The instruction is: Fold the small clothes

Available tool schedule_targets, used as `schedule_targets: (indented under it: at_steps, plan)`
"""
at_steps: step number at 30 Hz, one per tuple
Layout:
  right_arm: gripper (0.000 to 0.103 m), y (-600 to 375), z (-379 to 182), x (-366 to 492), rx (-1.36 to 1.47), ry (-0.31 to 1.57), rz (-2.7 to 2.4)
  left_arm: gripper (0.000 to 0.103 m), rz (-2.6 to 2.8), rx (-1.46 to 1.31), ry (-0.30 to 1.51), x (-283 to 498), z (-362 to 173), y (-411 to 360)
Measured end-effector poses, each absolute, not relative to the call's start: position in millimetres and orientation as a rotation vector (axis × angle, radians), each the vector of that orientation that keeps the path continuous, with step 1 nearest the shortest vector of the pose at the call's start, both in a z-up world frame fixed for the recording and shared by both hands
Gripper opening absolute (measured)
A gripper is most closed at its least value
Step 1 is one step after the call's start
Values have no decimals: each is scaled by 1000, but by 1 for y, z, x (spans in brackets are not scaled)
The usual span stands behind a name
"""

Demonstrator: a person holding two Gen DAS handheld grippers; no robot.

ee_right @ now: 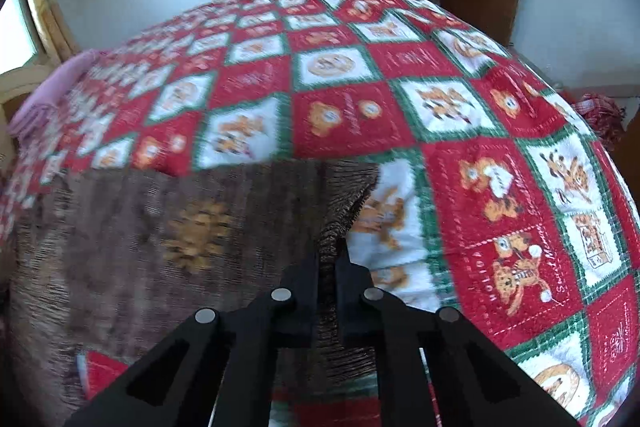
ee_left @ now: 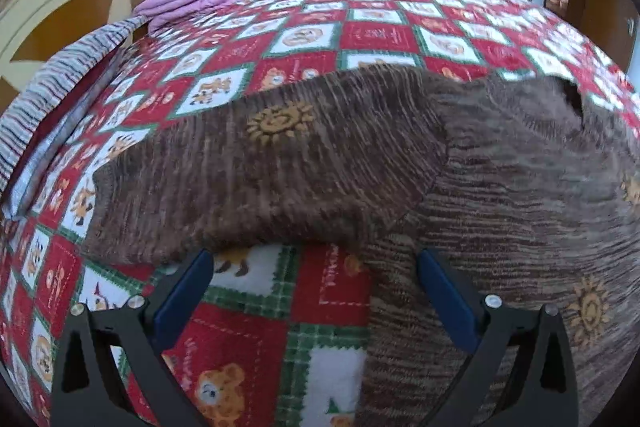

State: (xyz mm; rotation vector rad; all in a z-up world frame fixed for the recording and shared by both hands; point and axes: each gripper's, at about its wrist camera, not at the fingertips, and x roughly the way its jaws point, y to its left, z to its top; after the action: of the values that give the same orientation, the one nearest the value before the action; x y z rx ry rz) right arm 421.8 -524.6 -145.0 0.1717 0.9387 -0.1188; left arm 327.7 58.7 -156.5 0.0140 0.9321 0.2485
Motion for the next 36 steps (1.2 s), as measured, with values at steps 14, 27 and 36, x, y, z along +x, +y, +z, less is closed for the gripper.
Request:
schedule_targets:
  at_steps: [14,27,36]
  plan:
    - [6,-441,-48,410,39,818,-76,103,257,-38,841,320,-151,88]
    - [6,-310,24,410,-77,727,72,103,186,-156,840,318,-161,99]
    - [6,-213,13,416,-108,747,210,103,168,-178,845,318,-164,102]
